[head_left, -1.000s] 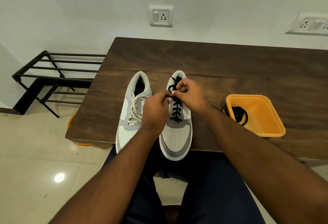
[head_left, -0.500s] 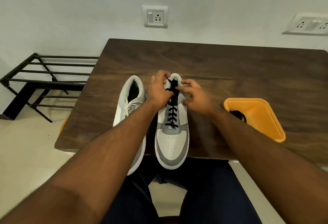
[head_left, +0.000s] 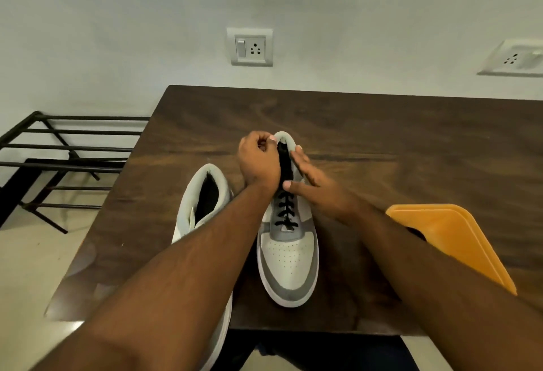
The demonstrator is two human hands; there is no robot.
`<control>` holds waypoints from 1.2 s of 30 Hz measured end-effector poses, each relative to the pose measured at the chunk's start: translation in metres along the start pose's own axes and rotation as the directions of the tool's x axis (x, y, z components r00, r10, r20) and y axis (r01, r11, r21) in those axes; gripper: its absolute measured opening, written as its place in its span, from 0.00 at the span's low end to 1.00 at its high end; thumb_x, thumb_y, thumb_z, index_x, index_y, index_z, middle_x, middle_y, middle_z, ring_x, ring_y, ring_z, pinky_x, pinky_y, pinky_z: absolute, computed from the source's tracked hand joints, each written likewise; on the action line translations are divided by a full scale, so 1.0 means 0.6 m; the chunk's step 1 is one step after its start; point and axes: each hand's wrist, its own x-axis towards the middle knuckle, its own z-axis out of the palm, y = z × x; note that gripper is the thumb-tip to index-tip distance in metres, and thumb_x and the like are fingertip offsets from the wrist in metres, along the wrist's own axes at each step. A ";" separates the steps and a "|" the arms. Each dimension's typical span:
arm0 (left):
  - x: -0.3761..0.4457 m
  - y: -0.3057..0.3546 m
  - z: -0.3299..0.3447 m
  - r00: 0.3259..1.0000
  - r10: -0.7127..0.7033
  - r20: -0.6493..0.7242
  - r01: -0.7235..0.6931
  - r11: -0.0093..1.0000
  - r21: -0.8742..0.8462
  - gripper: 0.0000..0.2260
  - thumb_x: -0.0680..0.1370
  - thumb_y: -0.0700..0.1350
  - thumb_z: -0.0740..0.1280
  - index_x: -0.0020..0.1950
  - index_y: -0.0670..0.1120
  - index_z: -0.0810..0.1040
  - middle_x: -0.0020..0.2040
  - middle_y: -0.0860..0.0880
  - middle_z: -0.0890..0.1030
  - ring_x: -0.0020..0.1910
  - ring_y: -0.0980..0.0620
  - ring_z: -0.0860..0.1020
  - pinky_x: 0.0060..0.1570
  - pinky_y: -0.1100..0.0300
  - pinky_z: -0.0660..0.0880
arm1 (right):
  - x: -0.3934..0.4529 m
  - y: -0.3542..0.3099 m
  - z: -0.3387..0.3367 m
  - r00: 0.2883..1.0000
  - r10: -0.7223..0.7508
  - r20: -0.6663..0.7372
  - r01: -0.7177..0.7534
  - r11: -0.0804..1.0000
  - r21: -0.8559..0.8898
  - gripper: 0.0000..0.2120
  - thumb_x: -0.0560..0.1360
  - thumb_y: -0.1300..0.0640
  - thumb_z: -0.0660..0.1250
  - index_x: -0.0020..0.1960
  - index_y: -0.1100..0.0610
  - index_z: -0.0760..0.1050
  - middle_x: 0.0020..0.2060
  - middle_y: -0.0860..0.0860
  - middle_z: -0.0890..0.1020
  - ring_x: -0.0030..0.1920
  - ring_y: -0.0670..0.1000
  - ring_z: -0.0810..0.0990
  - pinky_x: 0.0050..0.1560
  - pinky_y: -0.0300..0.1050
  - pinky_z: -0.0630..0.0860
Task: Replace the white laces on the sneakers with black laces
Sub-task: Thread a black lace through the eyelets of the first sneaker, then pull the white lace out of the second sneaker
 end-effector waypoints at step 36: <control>0.201 0.058 0.045 0.831 0.005 0.557 -0.130 0.974 0.185 0.18 0.84 0.44 0.58 0.74 0.45 0.69 0.68 0.44 0.76 0.69 0.45 0.72 0.68 0.60 0.65 | 0.224 -0.051 -0.067 0.757 -0.120 -0.643 0.092 0.993 -0.076 0.17 0.83 0.60 0.56 0.70 0.62 0.70 0.67 0.56 0.75 0.65 0.48 0.73 0.61 0.28 0.65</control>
